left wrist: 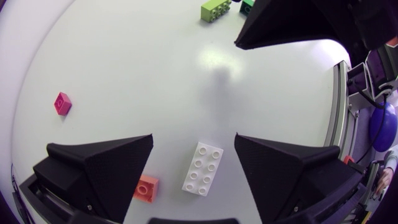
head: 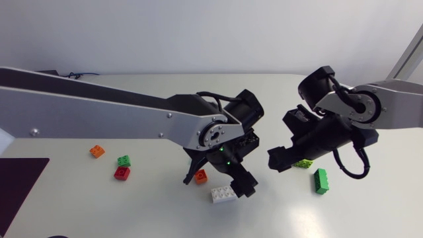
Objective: Sort duplo bricks by size, large to the right and small to the left
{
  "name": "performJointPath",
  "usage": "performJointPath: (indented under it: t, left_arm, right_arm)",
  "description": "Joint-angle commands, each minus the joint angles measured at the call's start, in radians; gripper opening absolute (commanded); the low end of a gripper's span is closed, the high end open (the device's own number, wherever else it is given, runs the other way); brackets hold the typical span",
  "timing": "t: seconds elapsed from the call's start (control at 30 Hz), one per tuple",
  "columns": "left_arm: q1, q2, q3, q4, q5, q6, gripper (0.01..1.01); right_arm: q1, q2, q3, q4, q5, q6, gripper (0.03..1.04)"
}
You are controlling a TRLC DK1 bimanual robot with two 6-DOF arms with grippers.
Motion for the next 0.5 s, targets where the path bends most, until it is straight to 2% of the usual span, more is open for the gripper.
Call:
performJointPath:
  t: [0.0, 0.13, 0.27, 0.37, 0.47]
  left_arm:
    - [0.048, -0.045, 0.026, -0.028, 0.001, -0.002, 0.989]
    - [0.189, -0.183, -0.001, -0.075, 0.001, 0.000, 0.989]
    - [0.323, -0.352, -0.097, -0.080, 0.002, 0.000, 0.989]
    - [0.426, -0.455, -0.166, -0.080, 0.004, -0.008, 0.989]
    - [0.519, -0.527, -0.228, -0.077, 0.010, -0.002, 0.989]
  right_arm:
    - [0.043, 0.030, -0.009, 0.002, -0.014, 0.002, 0.95]
    - [0.169, 0.079, 0.029, -0.007, -0.014, 0.022, 0.95]
    - [0.294, 0.127, 0.088, -0.022, -0.025, 0.029, 0.95]
    - [0.380, 0.159, 0.106, -0.033, -0.025, 0.006, 0.95]
    - [0.416, 0.194, 0.111, -0.035, -0.032, -0.045, 0.95]
